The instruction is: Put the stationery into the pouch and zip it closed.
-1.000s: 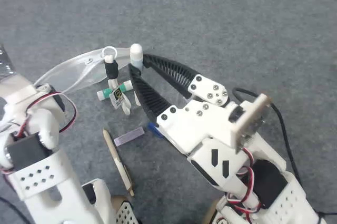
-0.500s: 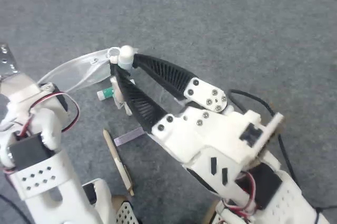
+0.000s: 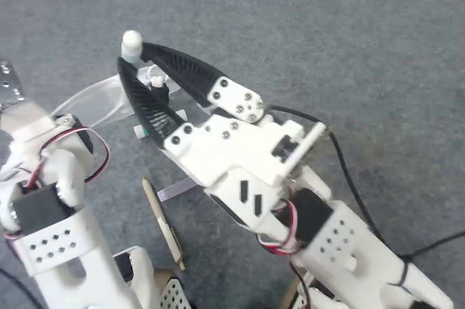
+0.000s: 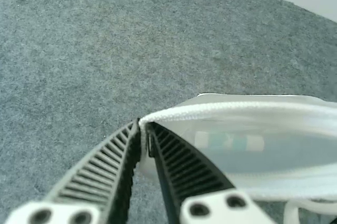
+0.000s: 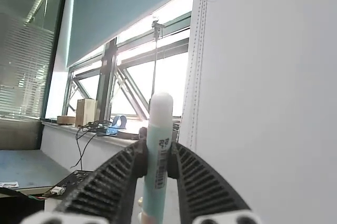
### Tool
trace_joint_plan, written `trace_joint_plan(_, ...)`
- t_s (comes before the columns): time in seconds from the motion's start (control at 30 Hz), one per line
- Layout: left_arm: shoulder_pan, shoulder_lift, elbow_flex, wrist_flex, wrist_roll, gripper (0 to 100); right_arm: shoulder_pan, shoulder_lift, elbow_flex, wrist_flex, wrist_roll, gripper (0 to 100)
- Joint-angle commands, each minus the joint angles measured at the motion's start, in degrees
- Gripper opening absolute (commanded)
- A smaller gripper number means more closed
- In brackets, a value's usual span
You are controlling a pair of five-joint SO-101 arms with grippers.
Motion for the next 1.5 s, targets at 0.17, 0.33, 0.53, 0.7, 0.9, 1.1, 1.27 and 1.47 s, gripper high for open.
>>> trace_joint_plan(0.17, 0.5, 0.5, -1.3, -0.6, 0.9, 1, -0.4, 11.3, 1.9, -16.8, 5.8, 0.6)
trace_joint_plan(0.33, 3.9, 0.5, -1.3, -0.6, 0.9, 1, -1.4, 14.4, 5.2, -24.3, 7.6, 0.6)
trace_joint_plan(0.53, 4.4, 0.5, -1.3, -0.8, 0.9, 1, -3.4, 15.2, 5.3, -24.3, 7.9, 0.6)
trace_joint_plan(0.7, 4.3, 0.5, -1.3, -0.6, 0.9, 1, -3.2, 18.5, 5.1, -24.7, 12.8, 0.6)
trace_joint_plan(0.9, 4.3, 0.4, -0.3, -0.8, 0.8, 1, -1.6, 22.6, 5.0, -24.7, 13.1, 0.6)
trace_joint_plan(1.1, 4.2, 0.4, -0.3, -0.9, 0.8, 1, 0.2, 25.1, 5.0, -24.5, 18.3, 0.6)
trace_joint_plan(1.27, 4.2, 0.4, -0.4, -1.0, 0.8, 1, 0.2, 25.9, 5.5, -24.2, 27.5, 1.2)
trace_joint_plan(1.47, 4.2, 0.4, -0.3, -0.9, 0.6, 1, 0.2, 25.2, 5.5, -18.9, 27.4, 15.6)
